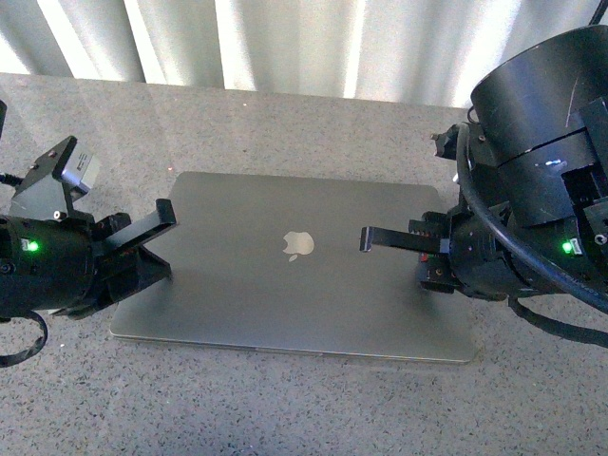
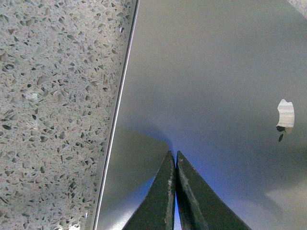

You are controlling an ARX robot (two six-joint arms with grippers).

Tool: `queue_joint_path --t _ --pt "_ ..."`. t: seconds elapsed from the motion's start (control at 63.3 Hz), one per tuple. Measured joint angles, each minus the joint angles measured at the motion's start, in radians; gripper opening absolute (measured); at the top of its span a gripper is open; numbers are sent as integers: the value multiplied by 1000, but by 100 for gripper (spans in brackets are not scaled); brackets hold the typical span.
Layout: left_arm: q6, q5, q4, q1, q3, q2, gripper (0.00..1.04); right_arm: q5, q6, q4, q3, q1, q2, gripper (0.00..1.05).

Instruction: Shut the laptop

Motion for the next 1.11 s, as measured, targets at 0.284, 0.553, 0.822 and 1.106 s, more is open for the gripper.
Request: queue_joint_path --t 0.284,0.553,0.822,1.106 --pt "-22 6 5 24 -1 -14 4 73 -52 27 -13 -2 -14 1" --pt "-20 -116 96 136 -16 -321 4 225 -362 151 -50 -50 -238 1" --pt "-3 -151 118 156 -35 -425 43 251 -534 187 -86 -59 -412 37" --pt "344 -256 617 158 -224 -392 33 237 -495 724 -290 -98 -386 40"
